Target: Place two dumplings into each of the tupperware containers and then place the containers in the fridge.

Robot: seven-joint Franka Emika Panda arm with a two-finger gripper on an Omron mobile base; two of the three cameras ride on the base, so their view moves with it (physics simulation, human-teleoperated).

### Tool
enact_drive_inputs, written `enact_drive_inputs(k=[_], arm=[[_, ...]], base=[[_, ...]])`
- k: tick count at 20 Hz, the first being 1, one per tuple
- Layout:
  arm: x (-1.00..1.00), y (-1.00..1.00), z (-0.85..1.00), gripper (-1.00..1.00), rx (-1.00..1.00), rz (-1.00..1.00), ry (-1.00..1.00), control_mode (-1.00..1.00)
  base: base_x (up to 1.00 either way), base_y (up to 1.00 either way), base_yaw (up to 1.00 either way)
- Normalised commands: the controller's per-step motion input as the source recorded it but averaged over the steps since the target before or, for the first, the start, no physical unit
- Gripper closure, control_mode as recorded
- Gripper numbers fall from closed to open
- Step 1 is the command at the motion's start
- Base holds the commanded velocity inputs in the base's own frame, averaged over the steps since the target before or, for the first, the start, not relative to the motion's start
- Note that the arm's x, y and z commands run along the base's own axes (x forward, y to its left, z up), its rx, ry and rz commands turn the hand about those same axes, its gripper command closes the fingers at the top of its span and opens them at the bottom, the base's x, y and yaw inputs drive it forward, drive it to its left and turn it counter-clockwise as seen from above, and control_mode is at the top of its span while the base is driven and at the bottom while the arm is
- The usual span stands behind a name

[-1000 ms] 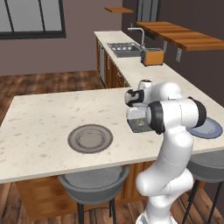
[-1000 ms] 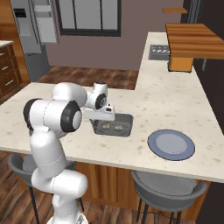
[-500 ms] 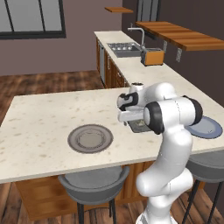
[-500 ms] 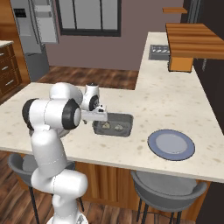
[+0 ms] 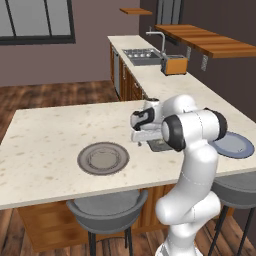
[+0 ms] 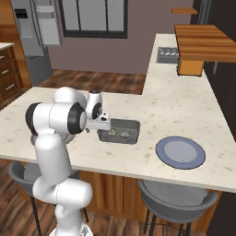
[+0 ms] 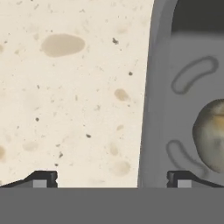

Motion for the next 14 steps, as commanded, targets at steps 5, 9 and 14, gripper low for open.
enact_drive_inputs(k=[5, 9, 14], arm=[[0.01, 0.05, -0.26, -1.0, 0.0, 0.0, 0.0, -1.0], [0.0, 0.0, -0.09, -1.0, 0.0, 0.0, 0.0, -1.0], [0.0, 0.0, 0.0, 1.0, 0.0, 0.0, 0.0, -1.0]], base=[[0.0, 0.0, 0.0], [0.0, 0.0, 0.0], [0.0, 0.0, 0.0]])
